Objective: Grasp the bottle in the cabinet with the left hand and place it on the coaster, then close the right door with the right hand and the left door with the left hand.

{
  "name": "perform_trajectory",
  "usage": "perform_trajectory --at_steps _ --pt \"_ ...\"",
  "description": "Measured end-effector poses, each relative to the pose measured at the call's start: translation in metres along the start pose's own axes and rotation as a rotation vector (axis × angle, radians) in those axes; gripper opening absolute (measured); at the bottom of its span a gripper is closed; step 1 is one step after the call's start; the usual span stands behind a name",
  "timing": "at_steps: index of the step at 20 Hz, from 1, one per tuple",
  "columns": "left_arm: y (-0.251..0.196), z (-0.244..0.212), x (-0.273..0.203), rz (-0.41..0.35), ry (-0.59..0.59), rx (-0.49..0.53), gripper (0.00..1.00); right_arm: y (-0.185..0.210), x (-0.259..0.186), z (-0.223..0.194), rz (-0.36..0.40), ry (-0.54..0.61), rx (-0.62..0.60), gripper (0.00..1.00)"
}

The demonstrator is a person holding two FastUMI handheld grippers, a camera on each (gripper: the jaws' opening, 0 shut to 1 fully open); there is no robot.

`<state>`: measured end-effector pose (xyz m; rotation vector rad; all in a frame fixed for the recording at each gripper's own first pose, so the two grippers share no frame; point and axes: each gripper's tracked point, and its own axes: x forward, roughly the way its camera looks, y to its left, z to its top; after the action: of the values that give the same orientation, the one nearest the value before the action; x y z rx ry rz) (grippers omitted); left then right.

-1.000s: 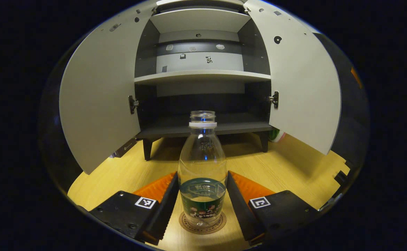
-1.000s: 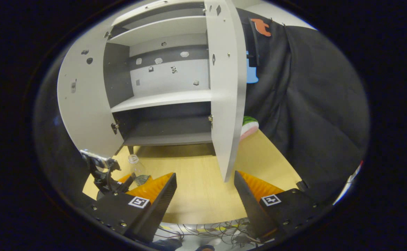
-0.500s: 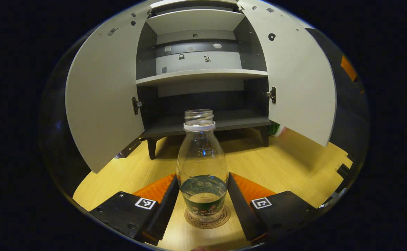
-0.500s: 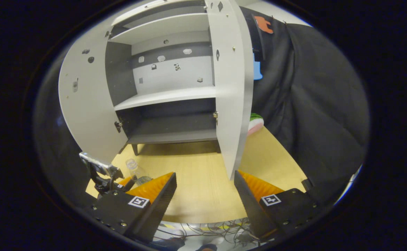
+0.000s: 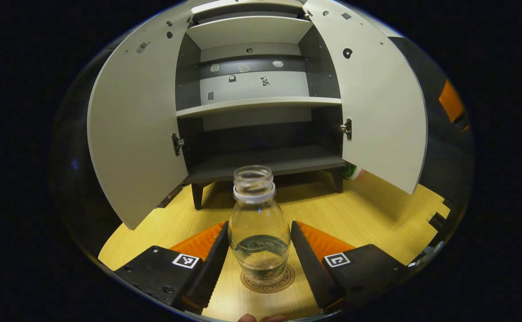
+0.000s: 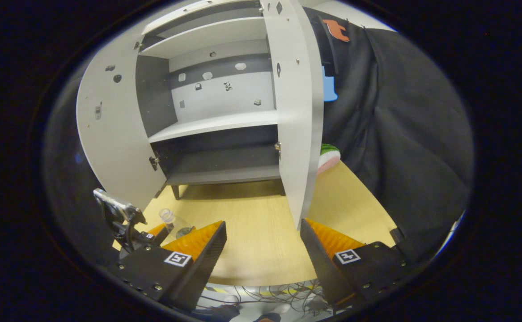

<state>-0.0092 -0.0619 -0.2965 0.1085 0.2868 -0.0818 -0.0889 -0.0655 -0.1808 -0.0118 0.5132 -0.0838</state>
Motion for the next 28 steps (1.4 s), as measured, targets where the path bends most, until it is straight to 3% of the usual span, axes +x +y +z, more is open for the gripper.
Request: perform_trajectory --at_steps 7,16,20,23,28 --pt "0.003 0.067 -0.014 0.018 -0.091 0.006 0.86 -0.007 -0.01 0.028 0.035 -0.068 0.029 1.0" --pt "0.025 0.176 -0.05 0.083 -0.215 -0.034 0.86 -0.061 -0.038 0.13 0.055 -0.28 0.077 1.0" --pt "0.039 0.202 -0.064 0.129 -0.25 -0.04 0.87 -0.09 -0.043 0.172 0.056 -0.354 0.083 0.97" --pt "0.051 0.22 -0.072 0.178 -0.281 0.017 0.86 -0.108 -0.04 0.197 0.057 -0.385 0.075 1.0" --pt "0.06 0.232 -0.085 0.196 -0.283 -0.001 0.89 -0.122 -0.021 0.227 0.092 -0.406 0.075 1.0"
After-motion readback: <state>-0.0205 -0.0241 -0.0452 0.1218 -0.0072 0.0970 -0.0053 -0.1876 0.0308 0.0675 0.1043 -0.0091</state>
